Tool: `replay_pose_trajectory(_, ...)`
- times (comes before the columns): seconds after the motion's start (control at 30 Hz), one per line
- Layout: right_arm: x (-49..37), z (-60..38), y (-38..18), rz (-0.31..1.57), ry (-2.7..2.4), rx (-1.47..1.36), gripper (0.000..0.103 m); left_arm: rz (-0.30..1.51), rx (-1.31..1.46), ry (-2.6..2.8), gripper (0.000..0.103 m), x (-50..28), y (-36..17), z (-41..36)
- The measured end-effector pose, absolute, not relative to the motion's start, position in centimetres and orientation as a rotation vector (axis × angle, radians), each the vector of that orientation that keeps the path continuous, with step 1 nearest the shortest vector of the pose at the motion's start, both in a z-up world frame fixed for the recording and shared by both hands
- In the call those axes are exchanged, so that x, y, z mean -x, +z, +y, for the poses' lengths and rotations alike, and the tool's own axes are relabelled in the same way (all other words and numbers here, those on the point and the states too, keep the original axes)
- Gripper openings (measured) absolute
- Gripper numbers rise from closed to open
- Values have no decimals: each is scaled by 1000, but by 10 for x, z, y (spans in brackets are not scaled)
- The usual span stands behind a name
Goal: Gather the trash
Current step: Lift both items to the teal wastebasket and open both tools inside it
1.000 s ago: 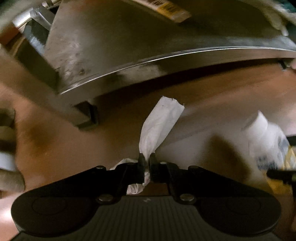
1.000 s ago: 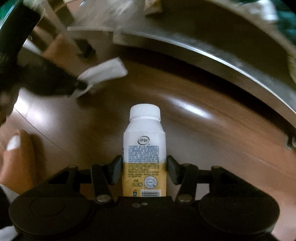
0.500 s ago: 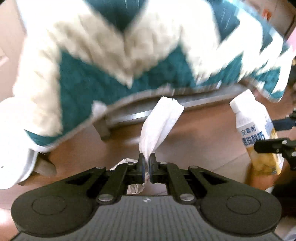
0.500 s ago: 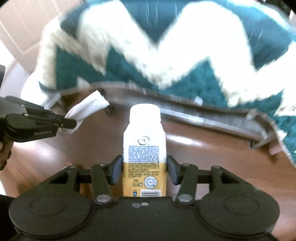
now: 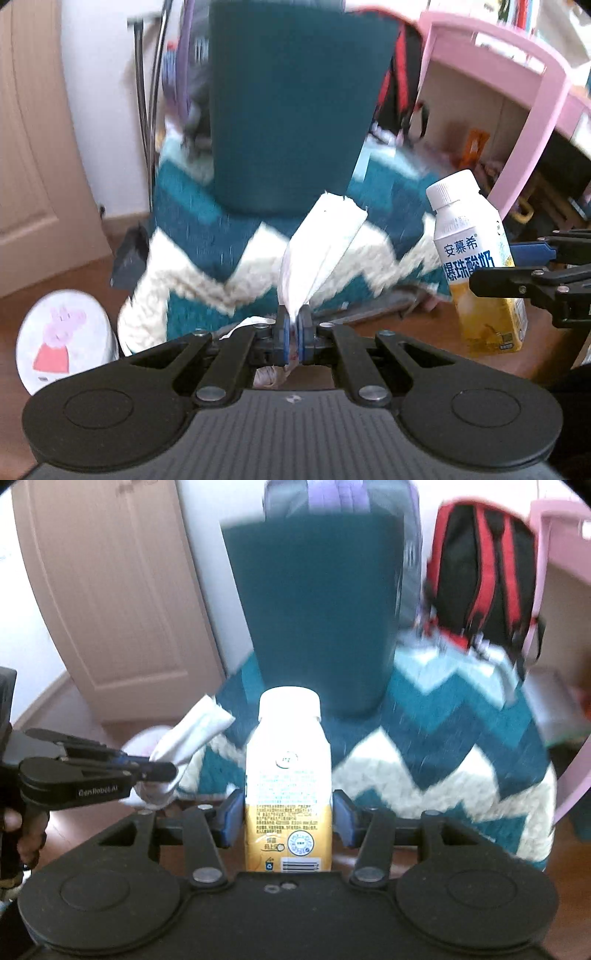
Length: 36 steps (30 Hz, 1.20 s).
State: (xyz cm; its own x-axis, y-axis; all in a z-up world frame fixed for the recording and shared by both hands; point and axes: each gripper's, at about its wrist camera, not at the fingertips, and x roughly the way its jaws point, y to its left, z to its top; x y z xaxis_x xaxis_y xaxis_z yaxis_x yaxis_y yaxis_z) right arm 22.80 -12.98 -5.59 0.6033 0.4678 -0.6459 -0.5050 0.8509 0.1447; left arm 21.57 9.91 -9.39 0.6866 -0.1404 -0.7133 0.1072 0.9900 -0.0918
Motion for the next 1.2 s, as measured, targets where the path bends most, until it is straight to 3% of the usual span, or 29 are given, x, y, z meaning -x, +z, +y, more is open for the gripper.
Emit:
replay_pose_trajectory(0.33, -234, -145, 51, 487, 554, 57, 50, 579, 4, -109, 4, -212, 20, 76)
replay_pose_trajectory(0.63, -280, -129, 118, 373, 521, 40, 50, 485, 54, -59, 4, -264, 100, 73)
replay_pose_trajectory(0.93, -350, -108, 134, 333, 502, 28, 50, 489, 76, -25, 4, -338, 129, 78)
replay_pose_trajectory(1.2, -413, -89, 109, 396, 482, 37, 50, 579, 76, -11, 4, -404, 111, 85)
